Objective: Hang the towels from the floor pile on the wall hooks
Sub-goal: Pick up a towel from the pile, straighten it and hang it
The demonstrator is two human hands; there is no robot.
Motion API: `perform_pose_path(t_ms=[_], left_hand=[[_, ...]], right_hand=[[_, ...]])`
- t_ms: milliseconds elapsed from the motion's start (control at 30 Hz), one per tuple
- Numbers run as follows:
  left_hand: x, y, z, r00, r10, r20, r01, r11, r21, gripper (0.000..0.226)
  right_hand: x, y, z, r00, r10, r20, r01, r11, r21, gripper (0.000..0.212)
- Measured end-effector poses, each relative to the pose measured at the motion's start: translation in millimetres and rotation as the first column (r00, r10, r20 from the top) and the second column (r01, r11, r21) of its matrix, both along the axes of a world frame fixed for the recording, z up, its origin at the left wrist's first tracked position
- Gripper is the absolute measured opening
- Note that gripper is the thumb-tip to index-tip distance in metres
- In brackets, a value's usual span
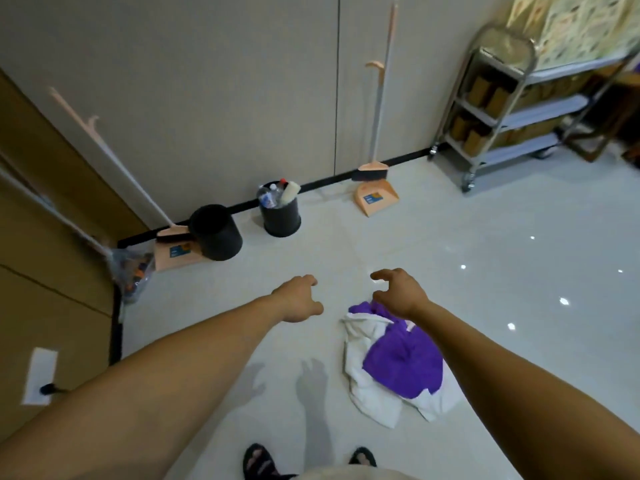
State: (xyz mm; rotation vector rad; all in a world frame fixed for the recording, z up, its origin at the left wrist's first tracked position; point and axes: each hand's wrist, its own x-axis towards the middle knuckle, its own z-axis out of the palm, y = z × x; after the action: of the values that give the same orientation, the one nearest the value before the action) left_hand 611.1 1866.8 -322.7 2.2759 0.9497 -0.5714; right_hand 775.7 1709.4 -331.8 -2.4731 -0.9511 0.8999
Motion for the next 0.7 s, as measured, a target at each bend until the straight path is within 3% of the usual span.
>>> perform_pose_path(t_ms=[433,700], left_hand=[[127.7,-21.8,-108.2,0.984,-0.165,-0.069,0.153,0.977,-0.145,0.062],[154.5,-14.2,-256.1,0.974,-0.102,-0.2,0.059,0.976,-0.208,0.06]], right_hand=[[86.2,-71.3,-93.6,0.977,-0.198,-0.081,0.183,0.969,-0.163,0.05],[120.5,-55.9,-246.0,0.964,-0.19,-0.185,0.143,0.959,-0.244,0.049]])
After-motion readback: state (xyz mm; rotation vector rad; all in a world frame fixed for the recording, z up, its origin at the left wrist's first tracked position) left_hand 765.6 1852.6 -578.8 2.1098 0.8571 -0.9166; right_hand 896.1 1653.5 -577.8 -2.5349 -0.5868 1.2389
